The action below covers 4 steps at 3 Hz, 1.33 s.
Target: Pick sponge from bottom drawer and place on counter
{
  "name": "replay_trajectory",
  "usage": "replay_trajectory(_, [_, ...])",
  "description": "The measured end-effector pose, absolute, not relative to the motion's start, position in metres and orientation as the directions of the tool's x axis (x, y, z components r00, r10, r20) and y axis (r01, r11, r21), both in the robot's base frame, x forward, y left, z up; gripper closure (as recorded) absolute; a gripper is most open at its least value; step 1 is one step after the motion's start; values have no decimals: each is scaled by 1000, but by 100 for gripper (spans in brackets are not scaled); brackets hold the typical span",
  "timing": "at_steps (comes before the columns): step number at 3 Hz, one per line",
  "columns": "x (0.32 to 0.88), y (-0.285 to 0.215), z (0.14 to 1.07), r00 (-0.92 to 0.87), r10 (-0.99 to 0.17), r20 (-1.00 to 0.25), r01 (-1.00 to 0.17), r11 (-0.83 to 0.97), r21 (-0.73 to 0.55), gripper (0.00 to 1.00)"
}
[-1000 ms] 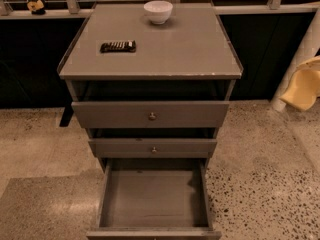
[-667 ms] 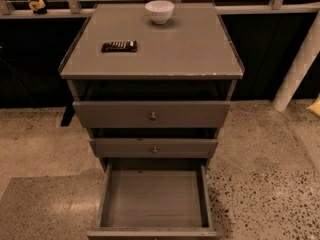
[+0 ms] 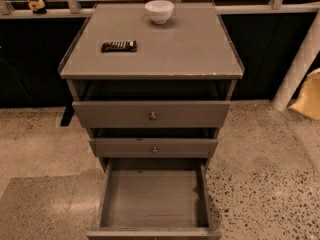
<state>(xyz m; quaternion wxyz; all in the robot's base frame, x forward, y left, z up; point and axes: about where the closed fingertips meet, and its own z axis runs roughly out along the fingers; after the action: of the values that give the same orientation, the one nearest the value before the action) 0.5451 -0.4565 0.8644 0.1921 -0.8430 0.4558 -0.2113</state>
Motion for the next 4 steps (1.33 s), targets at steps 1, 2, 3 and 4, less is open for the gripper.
replay_trajectory(1, [574,-386,876,615,-761,207,-592,-619,-516,100])
replay_trajectory(2, [590,-328,902,677,-702,220,-510,-664,-547,100])
replay_trajectory(3, [582,-341,901,661,-717,220,-526,-652,-546,100])
replay_trajectory(4, [590,-348,893,686,-700,199,-511,-658,-553,100])
